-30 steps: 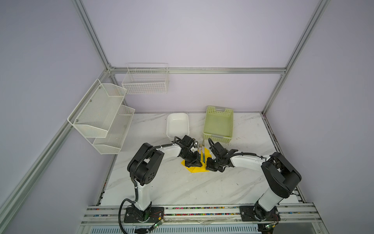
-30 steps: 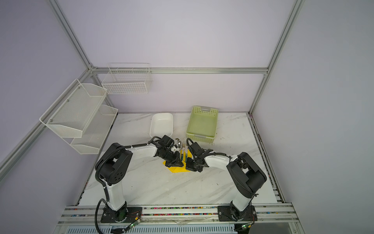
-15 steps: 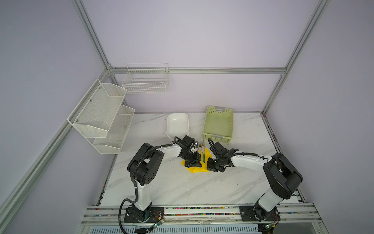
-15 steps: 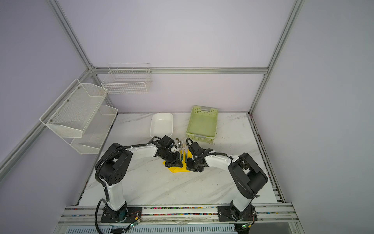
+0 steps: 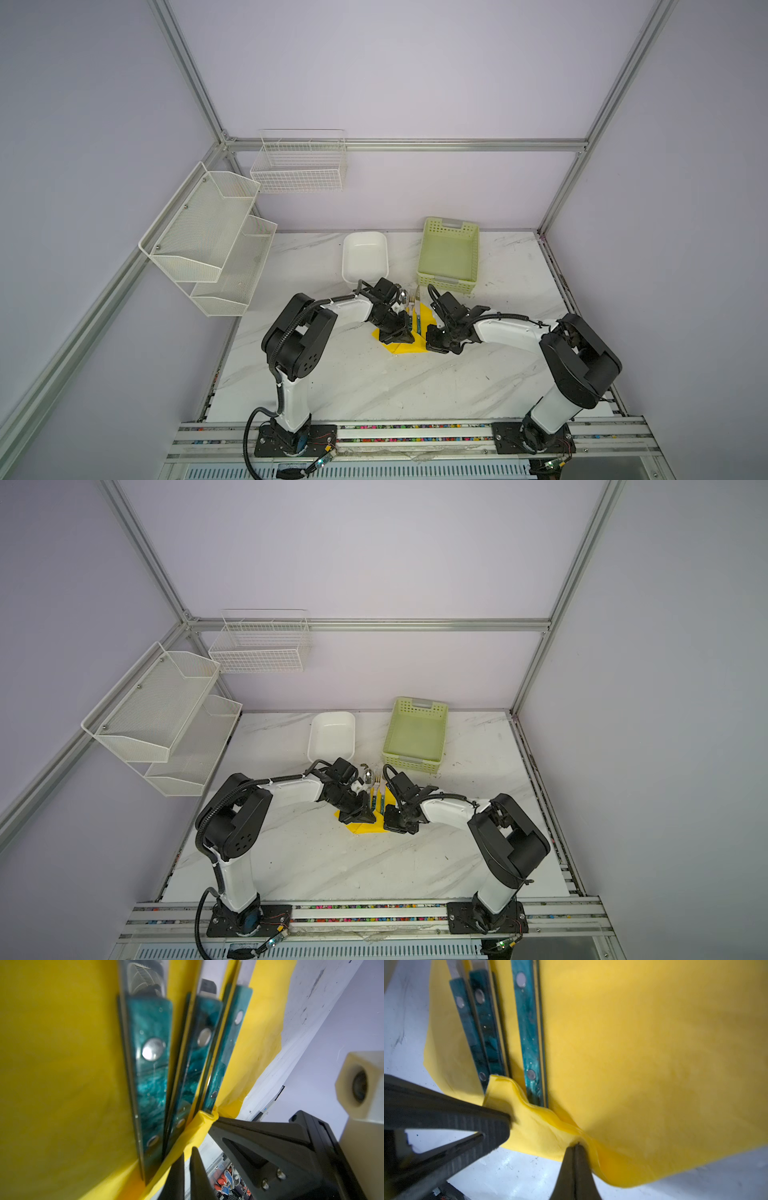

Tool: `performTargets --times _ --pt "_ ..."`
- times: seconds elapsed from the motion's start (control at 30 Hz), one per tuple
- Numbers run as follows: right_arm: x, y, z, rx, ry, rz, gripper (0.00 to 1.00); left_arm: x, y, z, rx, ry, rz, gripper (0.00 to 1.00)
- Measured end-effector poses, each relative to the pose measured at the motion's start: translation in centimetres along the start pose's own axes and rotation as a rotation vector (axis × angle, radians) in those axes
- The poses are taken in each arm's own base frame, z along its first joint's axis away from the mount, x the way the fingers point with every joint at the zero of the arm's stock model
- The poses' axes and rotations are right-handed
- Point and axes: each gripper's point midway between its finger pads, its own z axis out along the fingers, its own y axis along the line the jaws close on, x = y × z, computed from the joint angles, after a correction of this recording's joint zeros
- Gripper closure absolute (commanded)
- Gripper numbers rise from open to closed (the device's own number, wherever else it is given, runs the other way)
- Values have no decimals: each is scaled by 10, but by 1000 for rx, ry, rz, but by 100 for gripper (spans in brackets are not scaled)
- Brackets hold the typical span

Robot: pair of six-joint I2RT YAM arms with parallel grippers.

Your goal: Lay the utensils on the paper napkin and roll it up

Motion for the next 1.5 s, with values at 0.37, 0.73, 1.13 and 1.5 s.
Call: performTargets --times 0.37,0.73,1.13,1.5 --pt "-1 -15 -5 56 -15 24 95 0 0 0 0 1 0 90" --pt "-3 -19 -10 76 -31 26 95 0 0 0 0 2 -1 90" --pt "-3 -23 -9 83 -29 15 94 0 0 0 0 2 -1 90" --pt "-6 8 -13 -55 -13 -21 93 0 0 0 0 2 -1 90"
